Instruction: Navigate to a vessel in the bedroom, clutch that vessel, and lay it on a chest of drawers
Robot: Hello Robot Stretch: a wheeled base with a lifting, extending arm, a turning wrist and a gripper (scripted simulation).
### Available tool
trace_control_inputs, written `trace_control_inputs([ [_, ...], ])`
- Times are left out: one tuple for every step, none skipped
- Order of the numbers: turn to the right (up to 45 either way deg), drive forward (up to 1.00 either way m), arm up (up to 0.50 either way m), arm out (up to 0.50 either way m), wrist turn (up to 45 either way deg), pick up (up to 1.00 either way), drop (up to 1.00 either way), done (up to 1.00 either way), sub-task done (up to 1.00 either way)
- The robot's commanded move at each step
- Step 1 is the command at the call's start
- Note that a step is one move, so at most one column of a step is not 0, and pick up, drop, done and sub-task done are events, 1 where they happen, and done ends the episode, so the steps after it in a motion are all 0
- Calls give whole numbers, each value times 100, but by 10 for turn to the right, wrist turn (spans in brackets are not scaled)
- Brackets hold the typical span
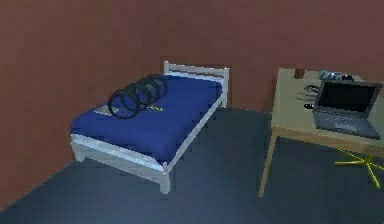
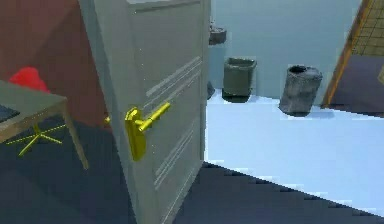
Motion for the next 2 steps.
trace_control_inputs([
  [0, 10, 0, 0, 0, 0, 0, 0, 0],
  [210, 0, 0, 0, 0, 0, 0, 0, 0],
])
